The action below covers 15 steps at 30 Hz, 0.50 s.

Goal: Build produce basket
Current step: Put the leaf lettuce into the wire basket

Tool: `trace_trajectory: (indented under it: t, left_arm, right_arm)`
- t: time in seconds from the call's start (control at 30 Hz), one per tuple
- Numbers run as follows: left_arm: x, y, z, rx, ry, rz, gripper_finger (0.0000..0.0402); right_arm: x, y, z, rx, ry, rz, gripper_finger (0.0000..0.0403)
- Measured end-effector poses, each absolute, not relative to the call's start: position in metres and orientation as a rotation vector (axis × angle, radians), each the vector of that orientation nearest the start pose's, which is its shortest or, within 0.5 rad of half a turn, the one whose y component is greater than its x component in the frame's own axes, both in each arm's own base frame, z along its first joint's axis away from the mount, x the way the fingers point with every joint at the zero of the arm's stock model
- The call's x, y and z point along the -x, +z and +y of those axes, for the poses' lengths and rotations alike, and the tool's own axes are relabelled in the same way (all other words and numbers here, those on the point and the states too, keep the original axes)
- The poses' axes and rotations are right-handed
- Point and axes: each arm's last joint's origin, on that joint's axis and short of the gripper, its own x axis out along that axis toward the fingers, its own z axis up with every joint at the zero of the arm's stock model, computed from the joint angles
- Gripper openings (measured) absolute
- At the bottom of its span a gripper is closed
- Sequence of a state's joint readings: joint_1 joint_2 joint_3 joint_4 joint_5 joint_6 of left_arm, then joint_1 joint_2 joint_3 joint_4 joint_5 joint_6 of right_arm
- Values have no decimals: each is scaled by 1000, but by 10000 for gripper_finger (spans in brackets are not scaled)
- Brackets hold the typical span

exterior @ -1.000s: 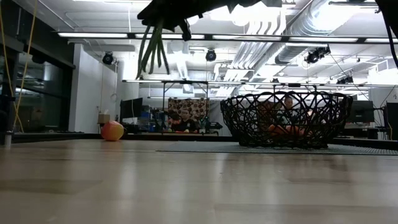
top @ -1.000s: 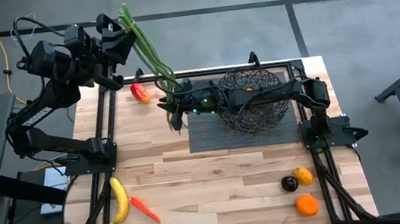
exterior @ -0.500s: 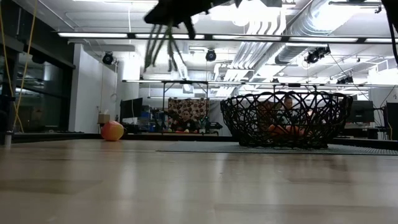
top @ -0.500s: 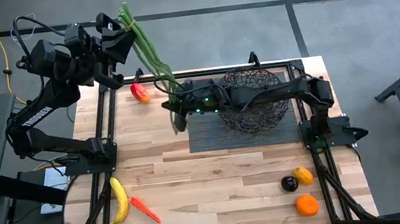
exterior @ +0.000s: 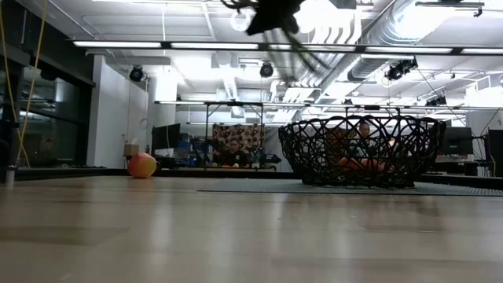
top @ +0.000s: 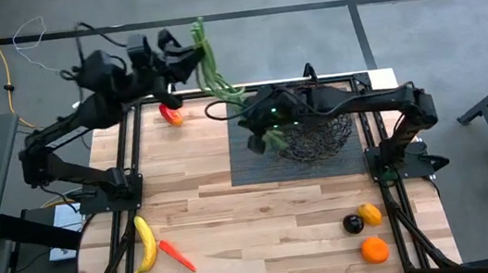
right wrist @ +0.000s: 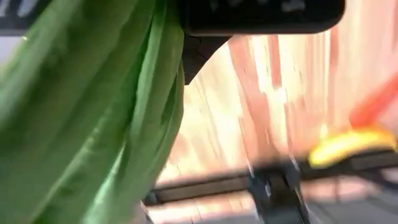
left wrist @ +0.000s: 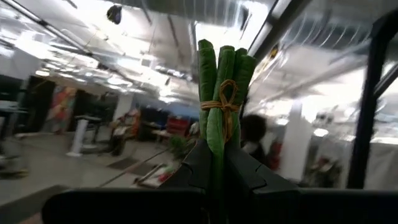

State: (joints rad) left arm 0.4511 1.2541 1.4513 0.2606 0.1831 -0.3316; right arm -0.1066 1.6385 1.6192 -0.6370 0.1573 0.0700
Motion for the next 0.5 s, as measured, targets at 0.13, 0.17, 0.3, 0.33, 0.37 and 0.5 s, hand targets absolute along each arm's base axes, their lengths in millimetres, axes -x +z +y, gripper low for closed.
trace_trajectory:
  t: [0.13, 0.17, 0.3, 0.33, 0.37, 0.5]
  left_arm:
    - [-253, 489, 116, 242, 159, -473, 9]
    - [-260, 484, 119, 262, 155, -464, 9]
    - [-286, 470, 124, 330, 113, -488, 9]
    - [-292, 467, 126, 350, 103, -497, 9]
    - [-299, 464, 128, 376, 90, -498, 9]
    - [-331, 452, 134, 427, 70, -450, 9]
  right_arm:
    - [-326, 375, -41, -37, -321, 750, 1]
    - [-317, 379, -40, -38, -335, 772, 1]
    - [-281, 394, -35, -49, -391, 831, 1]
    - [-273, 396, -34, -49, -408, 839, 0]
    - [-264, 398, -32, -56, -424, 835, 0]
    - [-224, 389, -26, -120, -476, 843, 0]
